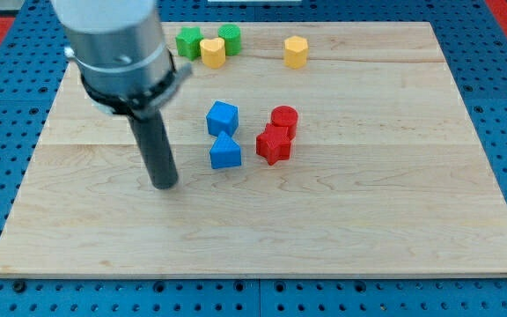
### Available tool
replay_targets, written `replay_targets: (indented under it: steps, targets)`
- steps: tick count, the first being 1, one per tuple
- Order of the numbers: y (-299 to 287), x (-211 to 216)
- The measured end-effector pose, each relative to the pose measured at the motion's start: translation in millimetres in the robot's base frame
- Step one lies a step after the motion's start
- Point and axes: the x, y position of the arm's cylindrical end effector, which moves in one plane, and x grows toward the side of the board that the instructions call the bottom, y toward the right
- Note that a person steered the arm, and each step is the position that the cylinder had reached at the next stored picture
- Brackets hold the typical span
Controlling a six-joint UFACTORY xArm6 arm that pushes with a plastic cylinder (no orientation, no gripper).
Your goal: Push the blue triangle into the red star
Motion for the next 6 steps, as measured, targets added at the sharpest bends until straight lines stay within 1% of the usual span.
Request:
replay_targets:
  steps: [1,2,3,4,5,6]
  targets:
    - [34,-33]
    - [46,-54]
    - [19,-54]
    - [-22,-93]
    - [18,-90]
    - [72,-79]
